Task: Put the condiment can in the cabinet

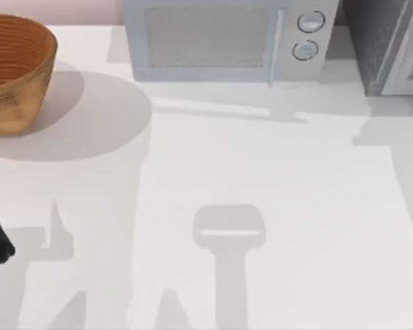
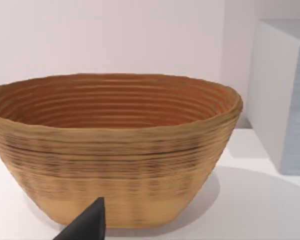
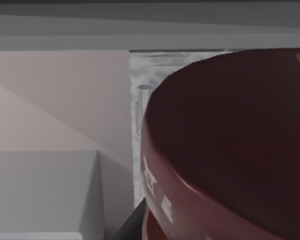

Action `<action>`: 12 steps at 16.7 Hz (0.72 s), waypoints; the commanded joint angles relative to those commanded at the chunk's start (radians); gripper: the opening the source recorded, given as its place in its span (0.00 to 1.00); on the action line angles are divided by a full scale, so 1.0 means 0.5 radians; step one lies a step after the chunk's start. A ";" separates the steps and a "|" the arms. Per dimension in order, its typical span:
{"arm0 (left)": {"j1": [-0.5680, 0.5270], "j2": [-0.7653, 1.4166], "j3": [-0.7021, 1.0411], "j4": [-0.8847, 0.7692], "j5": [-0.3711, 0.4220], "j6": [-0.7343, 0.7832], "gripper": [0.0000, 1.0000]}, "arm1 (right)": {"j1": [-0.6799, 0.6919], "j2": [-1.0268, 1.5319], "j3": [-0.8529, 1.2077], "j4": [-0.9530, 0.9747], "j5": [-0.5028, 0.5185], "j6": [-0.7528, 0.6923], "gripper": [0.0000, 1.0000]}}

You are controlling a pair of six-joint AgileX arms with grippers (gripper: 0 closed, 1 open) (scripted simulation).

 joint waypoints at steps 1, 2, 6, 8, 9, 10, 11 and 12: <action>0.000 0.000 0.000 0.000 0.000 0.000 1.00 | 0.018 0.109 0.176 -0.032 0.014 -0.004 0.00; 0.000 0.000 0.000 0.000 0.000 0.000 1.00 | 0.035 0.211 0.368 -0.065 0.029 -0.008 0.00; 0.000 0.000 0.000 0.000 0.000 0.000 1.00 | 0.097 0.600 1.004 -0.202 0.086 -0.009 0.00; 0.000 0.000 0.000 0.000 0.000 0.000 1.00 | 0.124 0.760 1.204 -0.266 0.107 -0.008 0.00; 0.000 0.000 0.000 0.000 0.000 0.000 1.00 | 0.136 0.825 1.275 -0.291 0.114 -0.010 0.00; 0.000 0.000 0.000 0.000 0.000 0.000 1.00 | 0.146 0.875 1.325 -0.310 0.119 -0.012 0.00; 0.000 0.000 0.000 0.000 0.000 0.000 1.00 | 0.152 0.906 1.356 -0.322 0.121 -0.015 0.00; 0.000 0.000 0.000 0.000 0.000 0.000 1.00 | 0.155 0.919 1.367 -0.327 0.122 -0.016 0.00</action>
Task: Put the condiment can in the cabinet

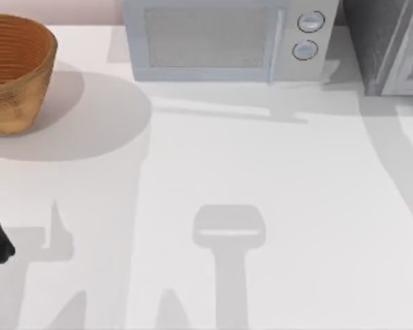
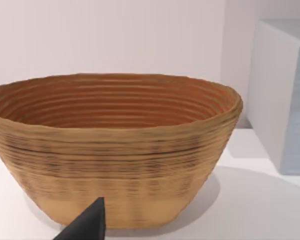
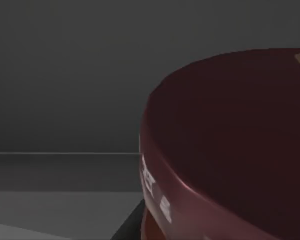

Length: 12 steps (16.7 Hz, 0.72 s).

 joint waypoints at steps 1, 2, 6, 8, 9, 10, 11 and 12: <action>0.000 0.000 0.000 0.000 0.000 0.000 1.00 | 0.000 0.000 0.000 0.000 0.000 0.000 0.00; 0.000 0.000 0.000 0.000 0.000 0.000 1.00 | 0.000 0.000 0.000 0.000 0.000 0.000 0.00; 0.000 0.000 0.000 0.000 0.000 0.000 1.00 | -0.018 0.026 0.013 0.009 -0.009 0.005 0.00; 0.000 0.000 0.000 0.000 0.000 0.000 1.00 | -0.045 0.136 0.112 0.020 -0.028 0.005 0.00; 0.000 0.000 0.000 0.000 0.000 0.000 1.00 | -0.059 0.218 0.191 0.030 -0.038 0.005 0.00; 0.000 0.000 0.000 0.000 0.000 0.000 1.00 | -0.072 0.319 0.280 0.041 -0.050 0.004 0.00; 0.000 0.000 0.000 0.000 0.000 0.000 1.00 | -0.084 0.437 0.371 0.053 -0.062 0.003 0.00; 0.000 0.000 0.000 0.000 0.000 0.000 1.00 | -0.096 0.566 0.457 0.065 -0.073 0.002 0.00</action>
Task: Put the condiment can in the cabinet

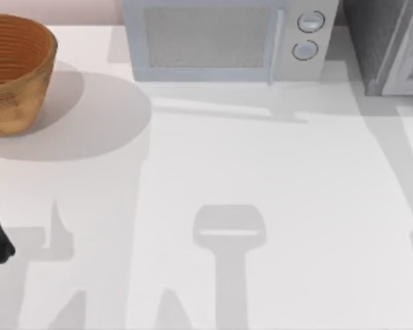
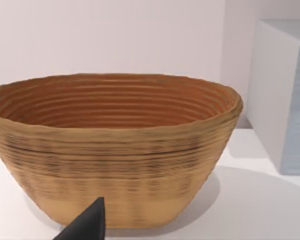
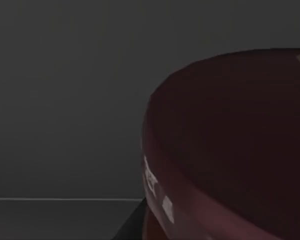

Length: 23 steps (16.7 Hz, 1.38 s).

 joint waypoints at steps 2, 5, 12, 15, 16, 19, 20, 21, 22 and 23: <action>0.000 0.000 0.000 0.000 0.000 0.000 1.00 | -0.023 0.220 0.161 0.026 -0.022 -0.001 0.00; 0.000 0.000 0.000 0.000 0.000 0.000 1.00 | -0.064 0.420 0.366 0.076 -0.064 0.000 0.00; 0.000 0.000 0.000 0.000 0.000 0.000 1.00 | -0.083 0.465 0.413 0.097 -0.082 0.000 0.15; 0.000 0.000 0.000 0.000 0.000 0.000 1.00 | -0.083 0.465 0.413 0.097 -0.082 0.000 0.38; 0.000 0.000 0.000 0.000 0.000 0.000 1.00 | -0.083 0.465 0.413 0.097 -0.082 0.000 0.45; 0.000 0.000 0.000 0.000 0.000 0.000 1.00 | -0.083 0.465 0.413 0.097 -0.082 0.000 0.68; 0.000 0.000 0.000 0.000 0.000 0.000 1.00 | -0.083 0.465 0.413 0.097 -0.082 0.000 0.75; 0.000 0.000 0.000 0.000 0.000 0.000 1.00 | -0.083 0.465 0.413 0.097 -0.082 0.000 0.83; 0.000 0.000 0.000 0.000 0.000 0.000 1.00 | -0.083 0.465 0.413 0.097 -0.082 0.000 0.90; 0.000 0.000 0.000 0.000 0.000 0.000 1.00 | -0.083 0.465 0.413 0.097 -0.082 0.000 0.98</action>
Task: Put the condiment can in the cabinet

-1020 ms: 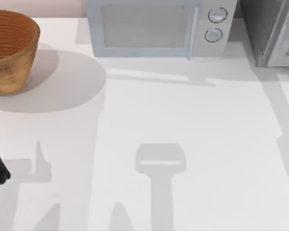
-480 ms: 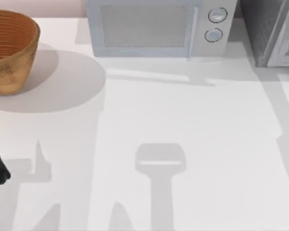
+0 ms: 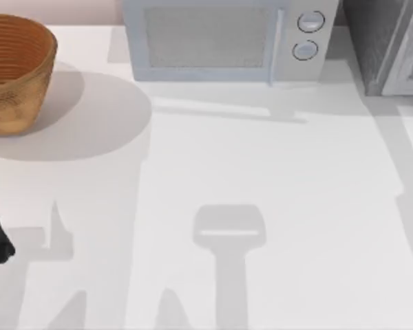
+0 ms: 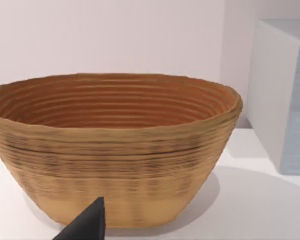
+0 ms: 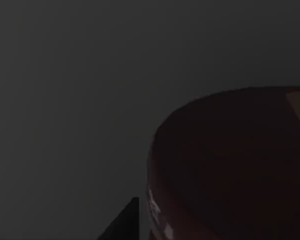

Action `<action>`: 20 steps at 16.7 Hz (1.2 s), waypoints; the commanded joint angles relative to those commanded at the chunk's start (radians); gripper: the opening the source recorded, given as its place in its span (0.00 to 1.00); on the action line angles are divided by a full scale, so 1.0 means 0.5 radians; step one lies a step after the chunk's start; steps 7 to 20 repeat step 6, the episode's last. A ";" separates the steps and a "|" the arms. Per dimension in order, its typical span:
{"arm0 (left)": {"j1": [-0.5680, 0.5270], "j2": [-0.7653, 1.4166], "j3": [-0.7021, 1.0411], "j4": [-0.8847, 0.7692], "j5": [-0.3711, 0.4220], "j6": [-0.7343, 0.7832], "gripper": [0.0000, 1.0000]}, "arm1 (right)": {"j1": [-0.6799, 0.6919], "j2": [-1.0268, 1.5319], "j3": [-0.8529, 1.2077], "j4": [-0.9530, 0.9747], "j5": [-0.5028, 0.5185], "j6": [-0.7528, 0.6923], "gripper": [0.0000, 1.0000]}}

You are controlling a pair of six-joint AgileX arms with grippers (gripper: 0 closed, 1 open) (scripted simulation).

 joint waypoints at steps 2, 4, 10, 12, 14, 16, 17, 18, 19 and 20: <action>0.000 0.000 0.000 0.000 0.000 0.000 1.00 | 0.000 0.000 0.000 0.000 0.000 0.000 1.00; 0.000 0.000 0.000 0.000 0.000 0.000 1.00 | 0.000 0.000 0.000 0.000 0.000 0.000 1.00; 0.000 0.000 0.000 0.000 0.000 0.000 1.00 | 0.000 0.000 0.000 0.000 0.000 0.000 1.00; 0.000 0.000 0.000 0.000 0.000 0.000 1.00 | 0.000 0.000 0.000 0.000 0.000 0.000 1.00; 0.000 0.000 0.000 0.000 0.000 0.000 1.00 | 0.000 0.000 0.000 0.000 0.000 0.000 1.00; 0.000 0.000 0.000 0.000 0.000 0.000 1.00 | 0.000 0.000 0.000 0.000 0.000 0.000 1.00; 0.000 0.000 0.000 0.000 0.000 0.000 1.00 | 0.000 0.000 0.000 0.000 0.000 0.000 1.00; 0.000 0.000 0.000 0.000 0.000 0.000 1.00 | 0.000 0.000 0.000 0.000 0.000 0.000 1.00; 0.000 0.000 0.000 0.000 0.000 0.000 1.00 | 0.000 0.000 0.000 0.000 0.000 0.000 1.00; 0.000 0.000 0.000 0.000 0.000 0.000 1.00 | 0.000 0.000 0.000 0.000 0.000 0.000 1.00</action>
